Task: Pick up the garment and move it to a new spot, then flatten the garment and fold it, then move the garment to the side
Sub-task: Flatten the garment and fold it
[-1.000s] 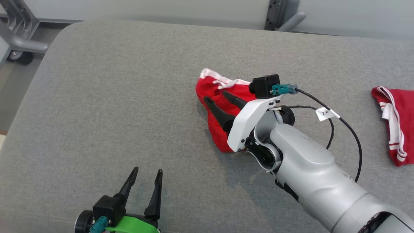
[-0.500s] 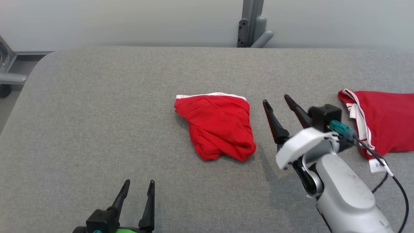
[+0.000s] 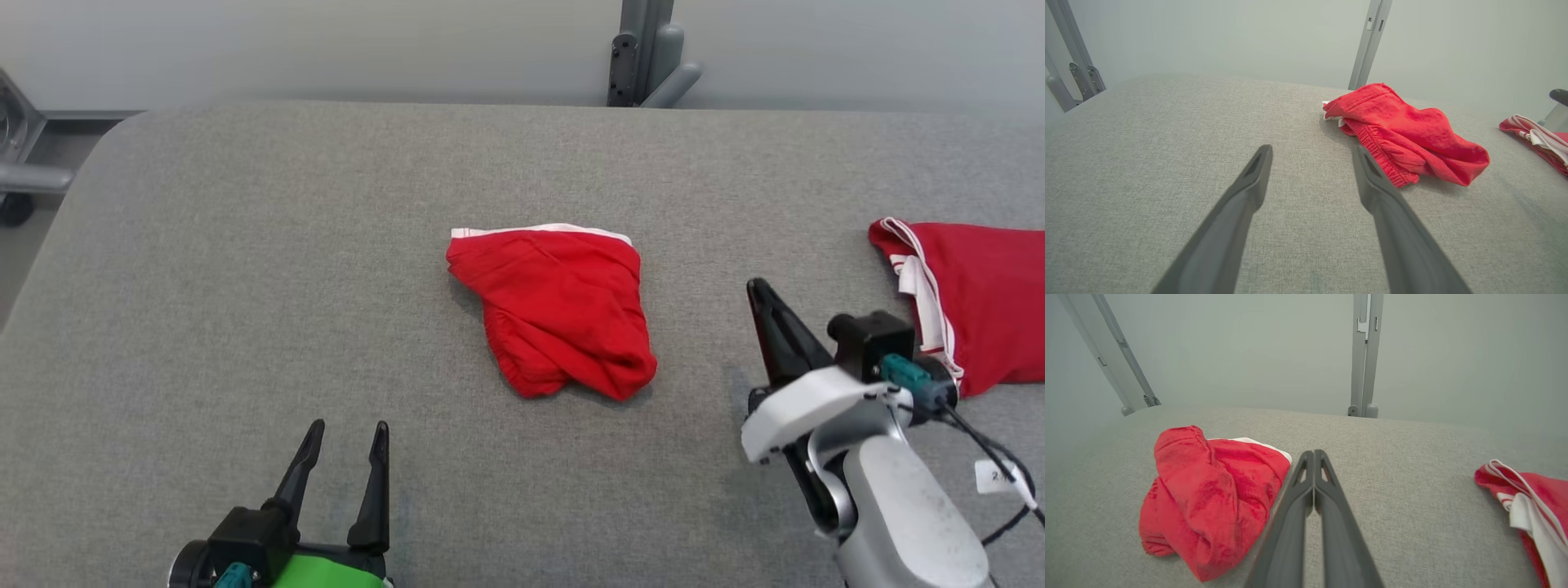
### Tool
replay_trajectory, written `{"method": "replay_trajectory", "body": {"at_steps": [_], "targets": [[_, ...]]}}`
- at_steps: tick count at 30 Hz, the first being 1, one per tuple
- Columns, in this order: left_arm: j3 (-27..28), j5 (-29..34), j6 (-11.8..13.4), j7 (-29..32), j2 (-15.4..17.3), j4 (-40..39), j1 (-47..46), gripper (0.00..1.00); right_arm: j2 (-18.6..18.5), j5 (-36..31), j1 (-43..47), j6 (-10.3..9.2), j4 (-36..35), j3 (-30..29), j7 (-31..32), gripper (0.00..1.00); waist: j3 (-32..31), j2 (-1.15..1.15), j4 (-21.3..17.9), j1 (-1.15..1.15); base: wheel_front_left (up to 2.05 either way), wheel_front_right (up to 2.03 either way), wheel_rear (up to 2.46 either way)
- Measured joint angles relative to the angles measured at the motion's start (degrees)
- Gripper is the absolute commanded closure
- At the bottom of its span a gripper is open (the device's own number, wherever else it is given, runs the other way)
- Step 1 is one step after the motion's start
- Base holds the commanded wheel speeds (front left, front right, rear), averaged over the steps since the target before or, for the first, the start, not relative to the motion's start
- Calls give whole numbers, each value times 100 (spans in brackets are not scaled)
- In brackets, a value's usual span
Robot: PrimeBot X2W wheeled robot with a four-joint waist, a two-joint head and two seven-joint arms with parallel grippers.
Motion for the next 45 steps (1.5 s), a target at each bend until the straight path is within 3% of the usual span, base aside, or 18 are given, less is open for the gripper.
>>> {"method": "replay_trajectory", "body": {"at_steps": [6, 11, 18, 31, 45], "targets": [[91, 58, -174, 0, -104, 16, -298, 0, -110, -86, -1031, 0, 264, 172, 181, 100, 398, 0, 195, 0, 0, 0, 0], [89, 145, -308, 0, -208, 121, -565, 0, -323, -200, -1711, 1, 943, 605, 229, 100, 721, 0, 440, 0, 0, 0, 0], [160, 153, -409, 0, -353, 256, -712, 0, -341, -85, -2235, 2, 1924, 1112, 189, 100, 997, 0, 864, 0, 0, 0, 0], [275, 168, -474, 0, -446, 322, -706, 0, -227, 299, -2467, 2, 2760, 1714, -112, 100, 1045, 0, 1101, 0, 0, 0, 0], [242, 191, -441, 0, -459, 321, -581, 0, -115, 920, -1992, 1, 2573, 2741, -327, 100, 725, 0, 966, 0, 0, 0, 0]]}}
